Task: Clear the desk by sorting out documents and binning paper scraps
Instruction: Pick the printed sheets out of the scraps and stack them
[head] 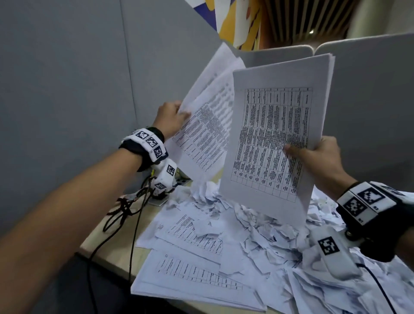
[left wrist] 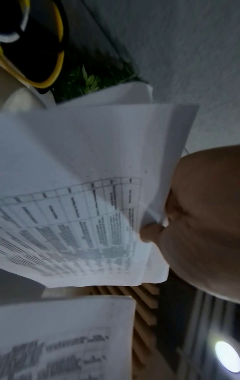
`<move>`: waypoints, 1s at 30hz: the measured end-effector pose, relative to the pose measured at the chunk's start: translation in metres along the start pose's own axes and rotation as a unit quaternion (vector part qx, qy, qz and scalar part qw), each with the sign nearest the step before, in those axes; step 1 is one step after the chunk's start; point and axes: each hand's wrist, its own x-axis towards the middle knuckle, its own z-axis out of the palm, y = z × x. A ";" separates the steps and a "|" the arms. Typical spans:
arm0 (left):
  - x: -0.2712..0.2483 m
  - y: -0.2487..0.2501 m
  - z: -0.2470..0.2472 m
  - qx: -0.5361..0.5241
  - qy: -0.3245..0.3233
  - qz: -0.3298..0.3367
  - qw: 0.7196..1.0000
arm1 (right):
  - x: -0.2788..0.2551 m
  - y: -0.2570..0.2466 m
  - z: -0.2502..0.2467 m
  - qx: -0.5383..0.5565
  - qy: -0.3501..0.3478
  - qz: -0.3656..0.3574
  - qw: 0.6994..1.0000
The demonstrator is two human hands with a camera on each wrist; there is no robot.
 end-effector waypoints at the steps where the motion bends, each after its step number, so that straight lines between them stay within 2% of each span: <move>1: -0.004 0.000 -0.007 -0.014 0.022 -0.002 1.000 | -0.002 -0.002 0.001 0.009 -0.004 0.000 1.000; 5: -0.025 -0.010 -0.019 -0.112 0.104 -0.012 0.988 | -0.011 -0.016 0.006 0.069 -0.039 -0.020 0.997; 7: -0.046 -0.015 -0.016 -0.173 0.104 -0.022 0.979 | -0.015 -0.021 0.010 0.107 -0.042 -0.015 0.993; 11: -0.096 -0.021 -0.003 -0.339 0.011 -0.082 0.937 | -0.021 -0.025 0.026 0.185 -0.047 0.021 0.981; 14: -0.123 -0.023 0.004 -0.376 -0.055 -0.122 0.917 | -0.028 -0.026 0.029 0.211 -0.134 0.048 0.967; 17: -0.140 -0.018 0.004 -0.357 -0.078 -0.132 0.921 | -0.035 -0.026 0.030 0.210 -0.186 0.050 0.959; 19: -0.146 -0.013 0.000 -0.374 -0.087 -0.117 0.916 | -0.040 -0.028 0.035 0.215 -0.177 0.045 0.959; 23: -0.146 0.017 -0.025 -0.436 -0.078 -0.098 0.891 | -0.044 -0.043 0.049 0.197 -0.112 0.010 0.974; 27: -0.139 0.051 -0.045 -0.460 -0.041 -0.029 0.886 | -0.051 -0.060 0.058 0.146 -0.107 -0.060 0.982; 28: -0.137 0.056 -0.049 -0.484 -0.042 -0.028 0.873 | -0.051 -0.060 0.060 0.142 -0.091 -0.065 0.984; 30: -0.134 0.061 -0.057 -0.546 -0.089 -0.005 0.833 | -0.047 -0.056 0.063 0.127 -0.050 -0.047 0.990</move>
